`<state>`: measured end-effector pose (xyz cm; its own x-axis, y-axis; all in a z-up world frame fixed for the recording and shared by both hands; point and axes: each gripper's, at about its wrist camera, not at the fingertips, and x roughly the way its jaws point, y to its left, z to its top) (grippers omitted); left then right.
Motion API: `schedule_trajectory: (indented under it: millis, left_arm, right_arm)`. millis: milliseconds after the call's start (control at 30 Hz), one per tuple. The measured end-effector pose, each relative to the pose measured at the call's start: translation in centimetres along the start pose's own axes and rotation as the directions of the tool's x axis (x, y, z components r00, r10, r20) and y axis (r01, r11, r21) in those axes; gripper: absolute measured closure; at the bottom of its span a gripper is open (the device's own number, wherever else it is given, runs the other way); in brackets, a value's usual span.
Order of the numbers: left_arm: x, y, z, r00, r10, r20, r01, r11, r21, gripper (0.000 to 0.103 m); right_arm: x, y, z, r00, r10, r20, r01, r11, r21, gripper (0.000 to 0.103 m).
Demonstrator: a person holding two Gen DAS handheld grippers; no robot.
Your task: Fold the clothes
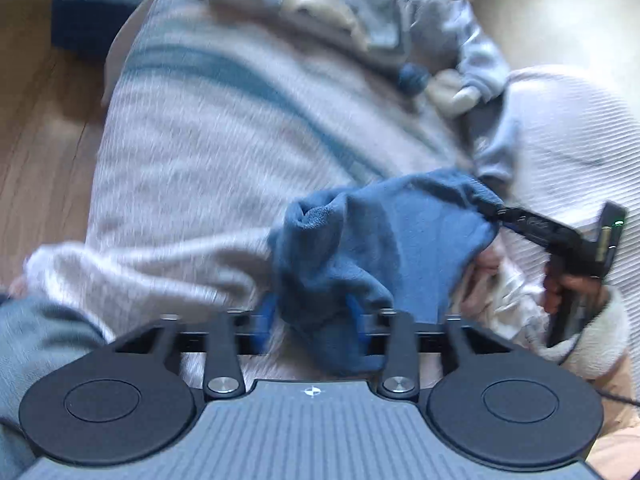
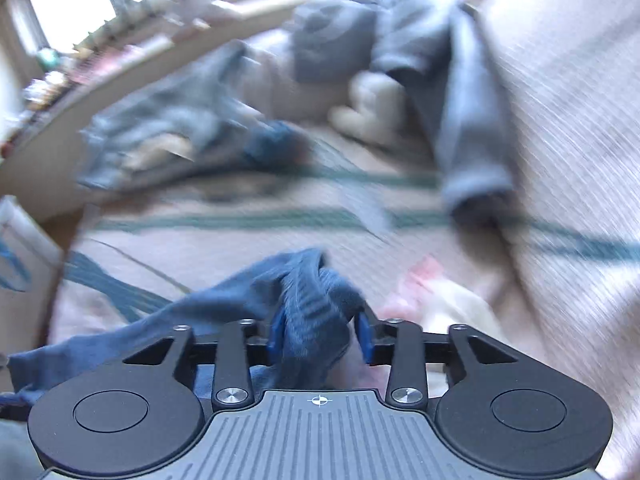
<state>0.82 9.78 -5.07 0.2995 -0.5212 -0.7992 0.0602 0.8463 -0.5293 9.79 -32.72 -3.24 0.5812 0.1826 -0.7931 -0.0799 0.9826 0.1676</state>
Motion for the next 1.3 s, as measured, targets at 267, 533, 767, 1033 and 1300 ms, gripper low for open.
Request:
schedule_trajectory:
  millis: [267, 533, 767, 1033, 1300]
  left_arm:
    - [-0.2, 1.2, -1.0, 0.998, -0.022, 0.061, 0.028, 0.995, -0.093, 0.042]
    - [-0.9, 0.7, -0.2, 0.988, -0.037, 0.152, 0.050, 0.995, -0.086, 0.063]
    - [0.2, 0.1, 0.8, 0.984, -0.027, 0.174, 0.042, 0.996, -0.082, 0.096]
    - [1.1, 2.4, 1.5, 0.988, 0.033, 0.149, -0.012, 0.990, -0.142, 0.095]
    - [-0.6, 3.5, 0.3, 0.984, 0.014, 0.178, 0.019, 0.983, -0.184, 0.026]
  right_arm:
    - [-4.4, 5.4, -0.7, 0.957, 0.288, 0.011, -0.278, 0.931, -0.236, 0.054]
    - [-3.5, 16.3, -6.2, 0.812, 0.501, -0.298, -0.580, 0.642, -0.501, 0.058]
    - [-1.4, 19.9, -9.4, 0.828, 0.392, -0.402, -0.558, 0.505, -0.658, 0.092]
    - [-1.5, 19.1, -9.8, 0.765, 0.427, -0.482, -0.644, 0.478, -0.598, 0.100]
    - [-0.9, 15.5, -7.5, 0.741, 0.503, -0.446, -0.670, 0.595, -0.443, 0.081]
